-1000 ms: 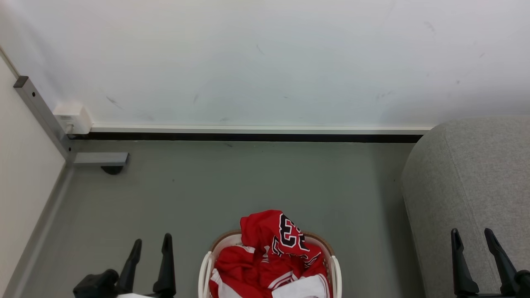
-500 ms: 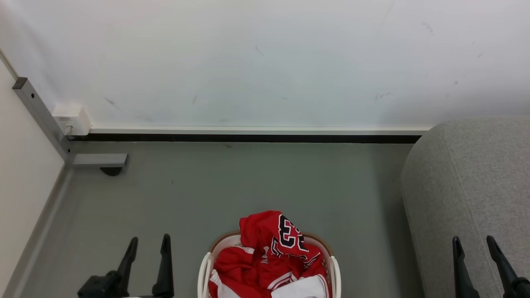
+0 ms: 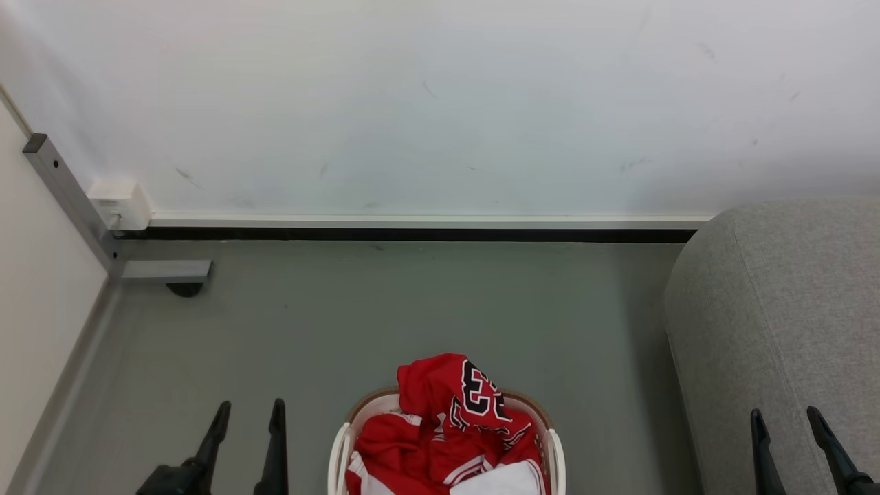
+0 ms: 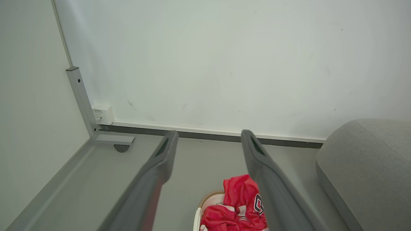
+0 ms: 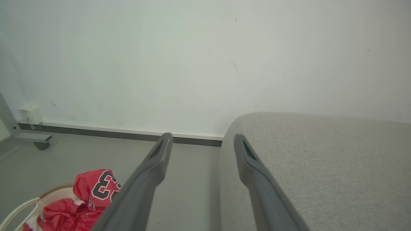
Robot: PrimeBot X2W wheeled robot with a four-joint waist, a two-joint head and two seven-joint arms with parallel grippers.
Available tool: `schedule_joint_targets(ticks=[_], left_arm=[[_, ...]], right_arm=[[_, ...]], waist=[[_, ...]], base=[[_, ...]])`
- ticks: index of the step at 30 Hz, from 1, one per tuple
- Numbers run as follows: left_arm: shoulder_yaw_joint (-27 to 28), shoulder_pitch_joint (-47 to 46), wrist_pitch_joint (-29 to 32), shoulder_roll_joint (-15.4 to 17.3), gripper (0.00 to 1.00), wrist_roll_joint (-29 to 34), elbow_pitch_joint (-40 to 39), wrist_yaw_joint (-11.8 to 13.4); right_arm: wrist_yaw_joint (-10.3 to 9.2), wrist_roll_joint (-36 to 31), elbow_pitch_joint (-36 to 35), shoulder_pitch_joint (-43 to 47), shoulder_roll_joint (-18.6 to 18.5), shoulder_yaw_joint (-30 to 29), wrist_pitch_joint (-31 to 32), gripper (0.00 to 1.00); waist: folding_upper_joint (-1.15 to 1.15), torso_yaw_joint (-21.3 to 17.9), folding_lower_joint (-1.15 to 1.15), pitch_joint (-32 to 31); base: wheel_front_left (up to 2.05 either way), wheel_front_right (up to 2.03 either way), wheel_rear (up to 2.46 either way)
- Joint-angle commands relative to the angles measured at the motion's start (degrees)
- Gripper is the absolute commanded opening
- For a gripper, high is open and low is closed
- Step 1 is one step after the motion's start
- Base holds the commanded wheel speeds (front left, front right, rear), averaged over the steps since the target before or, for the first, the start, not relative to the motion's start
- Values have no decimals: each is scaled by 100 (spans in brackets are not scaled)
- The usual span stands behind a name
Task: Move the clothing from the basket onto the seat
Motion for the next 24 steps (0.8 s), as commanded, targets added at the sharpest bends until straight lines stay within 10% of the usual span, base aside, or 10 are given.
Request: schedule_joint_targets(ticks=[1, 24], left_arm=[[27, 87, -4, 46, 100, 23, 36, -26], [-27, -198, -4, 44, 100, -146, 35, -83]], right_arm=[[-10, 27, 18, 44, -13, 11, -17, 100], [-10, 83, -86, -182, 2, 114, -11, 100]], waist=[[0, 3, 0, 3], [0, -137, 0, 401]], base=[[0, 0, 0], [0, 0, 0]])
